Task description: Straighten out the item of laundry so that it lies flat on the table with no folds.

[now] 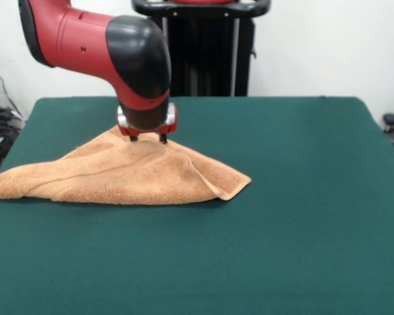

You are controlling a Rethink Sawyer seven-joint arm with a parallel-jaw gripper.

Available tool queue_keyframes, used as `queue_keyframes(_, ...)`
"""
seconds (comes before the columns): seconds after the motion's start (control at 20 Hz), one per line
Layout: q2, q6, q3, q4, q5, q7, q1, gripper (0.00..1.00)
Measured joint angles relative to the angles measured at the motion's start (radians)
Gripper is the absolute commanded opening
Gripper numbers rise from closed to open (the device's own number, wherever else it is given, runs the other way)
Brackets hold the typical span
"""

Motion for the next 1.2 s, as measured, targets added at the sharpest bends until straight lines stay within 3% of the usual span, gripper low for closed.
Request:
queue_keyframes(0.7,0.021,0.054,0.007,-0.098,-0.002,0.0,-0.016,1.0)
queue_keyframes(1.2,0.027,-0.029,0.008,-0.221,-0.01,0.0,-0.017,1.0)
